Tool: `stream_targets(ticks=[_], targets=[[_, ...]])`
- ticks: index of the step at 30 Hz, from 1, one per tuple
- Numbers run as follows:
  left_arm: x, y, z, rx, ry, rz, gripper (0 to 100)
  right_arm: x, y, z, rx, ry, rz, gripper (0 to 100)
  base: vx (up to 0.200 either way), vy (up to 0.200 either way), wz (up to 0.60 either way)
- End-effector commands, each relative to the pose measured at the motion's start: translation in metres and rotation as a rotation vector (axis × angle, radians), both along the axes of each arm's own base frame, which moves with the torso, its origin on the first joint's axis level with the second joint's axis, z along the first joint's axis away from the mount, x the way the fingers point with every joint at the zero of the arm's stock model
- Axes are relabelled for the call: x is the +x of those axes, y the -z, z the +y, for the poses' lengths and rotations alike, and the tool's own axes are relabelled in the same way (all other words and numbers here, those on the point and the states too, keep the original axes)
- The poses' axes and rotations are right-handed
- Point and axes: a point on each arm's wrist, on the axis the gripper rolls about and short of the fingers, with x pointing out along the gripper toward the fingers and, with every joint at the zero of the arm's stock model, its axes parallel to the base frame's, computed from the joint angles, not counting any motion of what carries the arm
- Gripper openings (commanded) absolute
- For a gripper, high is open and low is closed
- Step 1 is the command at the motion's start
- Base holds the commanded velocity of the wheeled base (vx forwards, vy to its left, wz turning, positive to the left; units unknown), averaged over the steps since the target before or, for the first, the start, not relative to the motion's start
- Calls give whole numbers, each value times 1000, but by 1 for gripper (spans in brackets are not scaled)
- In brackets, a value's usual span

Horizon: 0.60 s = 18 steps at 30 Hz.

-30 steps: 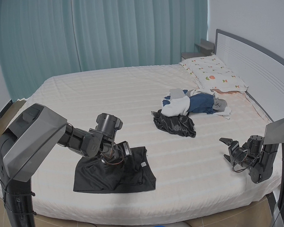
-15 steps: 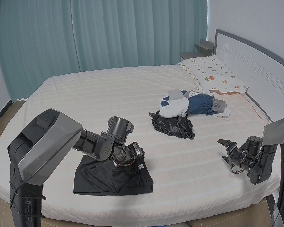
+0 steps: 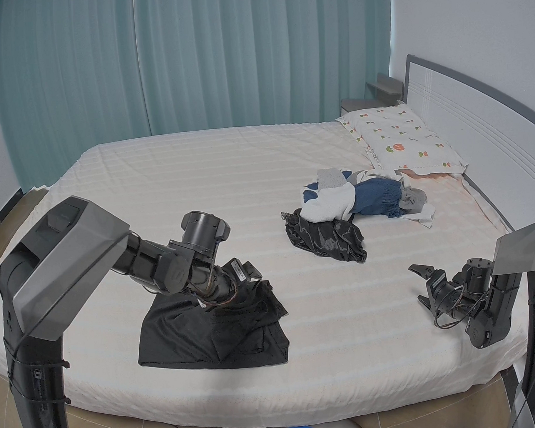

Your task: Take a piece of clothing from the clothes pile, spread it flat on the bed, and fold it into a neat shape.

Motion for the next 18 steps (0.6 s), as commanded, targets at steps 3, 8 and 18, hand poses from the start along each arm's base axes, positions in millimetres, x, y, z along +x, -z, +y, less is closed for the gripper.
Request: stream_targets(ticks=[3,8,18], targets=[[-17,-10,52,-66,-36,56,100,0,1,2,-1,-6,-5,100,0,0,0],[-33,10,88,-98,-91,42,100,0,3,3,-10,-9,-1,100,0,0,0],[-43,19,130,-168,-183,35,100,-1,3,5,-14,-14,0,100,0,80,0]])
